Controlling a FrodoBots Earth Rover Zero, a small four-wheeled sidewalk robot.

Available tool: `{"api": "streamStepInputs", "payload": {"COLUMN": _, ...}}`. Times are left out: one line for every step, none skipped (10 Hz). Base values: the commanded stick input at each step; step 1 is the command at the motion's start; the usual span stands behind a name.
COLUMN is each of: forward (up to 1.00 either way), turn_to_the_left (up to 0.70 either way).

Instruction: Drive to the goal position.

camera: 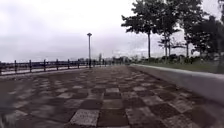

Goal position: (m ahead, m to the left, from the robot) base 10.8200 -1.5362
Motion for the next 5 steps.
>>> {"api": "streamStepInputs", "payload": {"forward": 1.00, "turn_to_the_left": 0.00}}
{"api": "streamStepInputs", "payload": {"forward": 1.00, "turn_to_the_left": 0.00}}
{"api": "streamStepInputs", "payload": {"forward": 1.00, "turn_to_the_left": 0.00}}
{"api": "streamStepInputs", "payload": {"forward": 1.00, "turn_to_the_left": 0.00}}
{"api": "streamStepInputs", "payload": {"forward": 1.00, "turn_to_the_left": 0.00}}
